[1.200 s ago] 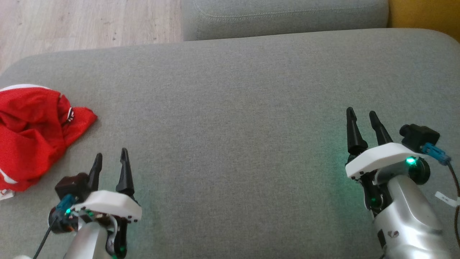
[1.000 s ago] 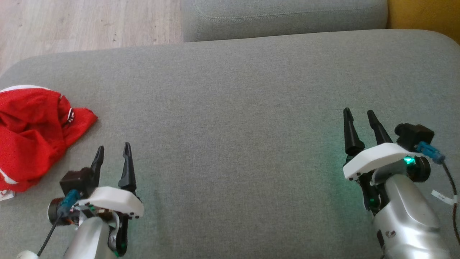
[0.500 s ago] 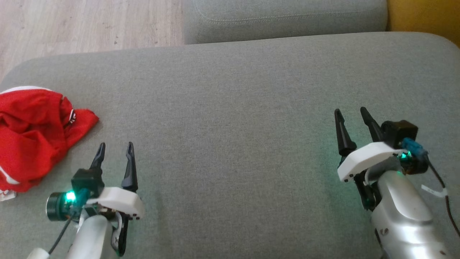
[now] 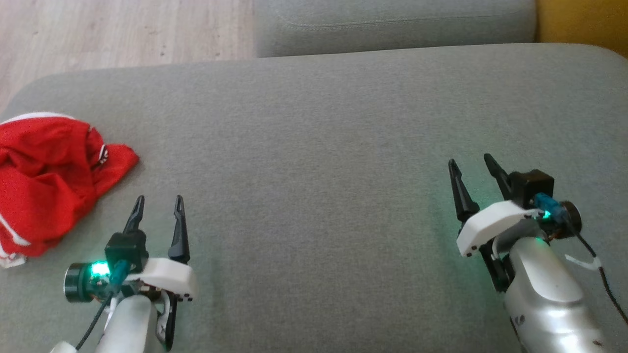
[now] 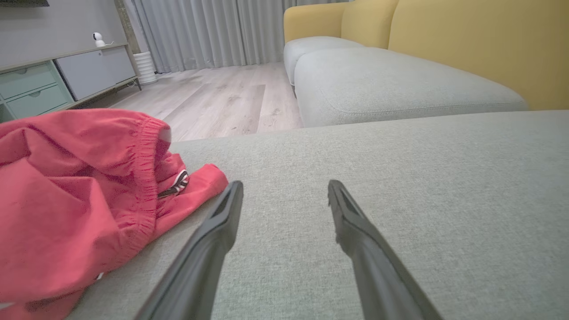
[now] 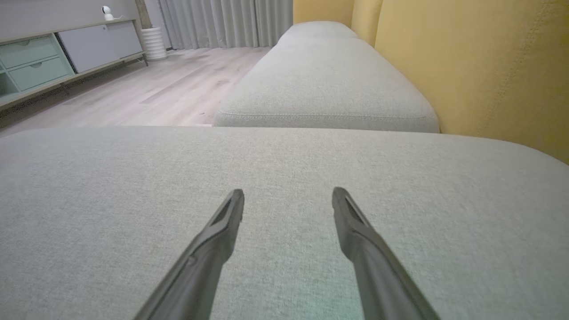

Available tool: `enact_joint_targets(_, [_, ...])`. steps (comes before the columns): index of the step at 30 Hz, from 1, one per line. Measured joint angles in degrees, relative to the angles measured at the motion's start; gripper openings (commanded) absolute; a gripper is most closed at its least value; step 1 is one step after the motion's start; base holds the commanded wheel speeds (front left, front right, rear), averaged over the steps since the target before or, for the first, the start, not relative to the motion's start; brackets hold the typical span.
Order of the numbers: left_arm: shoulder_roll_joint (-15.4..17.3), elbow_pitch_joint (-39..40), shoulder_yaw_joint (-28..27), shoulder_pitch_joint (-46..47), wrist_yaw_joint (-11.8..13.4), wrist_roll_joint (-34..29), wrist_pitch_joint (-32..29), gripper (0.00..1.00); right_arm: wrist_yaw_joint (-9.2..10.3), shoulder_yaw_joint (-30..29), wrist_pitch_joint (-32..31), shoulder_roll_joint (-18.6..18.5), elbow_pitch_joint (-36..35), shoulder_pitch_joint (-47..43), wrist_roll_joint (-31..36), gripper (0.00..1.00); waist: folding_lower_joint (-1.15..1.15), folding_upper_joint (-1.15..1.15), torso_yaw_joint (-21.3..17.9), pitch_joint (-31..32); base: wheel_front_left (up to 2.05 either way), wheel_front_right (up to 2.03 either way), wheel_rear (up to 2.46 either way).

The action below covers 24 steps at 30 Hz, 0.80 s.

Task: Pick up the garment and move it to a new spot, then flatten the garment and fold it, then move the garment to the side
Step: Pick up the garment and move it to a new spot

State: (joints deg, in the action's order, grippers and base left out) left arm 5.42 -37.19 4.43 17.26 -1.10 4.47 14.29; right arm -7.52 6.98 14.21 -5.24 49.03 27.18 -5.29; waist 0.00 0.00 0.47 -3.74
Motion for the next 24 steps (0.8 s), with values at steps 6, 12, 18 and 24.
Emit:
enact_joint_targets(6, [-0.69, 0.00, -0.97, 0.01, -0.15, 0.00, 0.00, 1.00, 0.00, 0.43, 0.00, -0.05, -0.34, 0.52, -0.02, 1.00, 0.00, 0.00, 3.07, -0.45, 0.00, 0.00, 0.00])
enact_joint_targets(12, [-1.42, -0.10, -1.90, -0.02, -0.48, 0.02, 0.00, 1.00, 0.00, 1.76, 0.00, -0.08, -0.81, 0.47, -0.41, 1.00, 0.00, 0.00, 9.39, -0.81, 0.00, 0.00, 0.00])
enact_joint_targets(18, [-2.41, -0.11, -2.32, -0.16, -1.35, 0.02, 0.00, 1.00, 0.00, 3.56, 0.00, 0.57, -1.09, 0.44, -1.47, 1.00, 0.00, 0.00, 17.75, -0.98, 0.00, 0.00, 0.00])
enact_joint_targets(24, [-2.52, -0.12, -2.38, -0.27, -2.49, 0.27, 0.00, 1.00, 0.00, 7.03, 0.00, 1.16, -1.38, 0.46, -3.27, 1.00, 0.00, 0.00, 25.32, -1.37, 0.00, 0.00, 0.00])
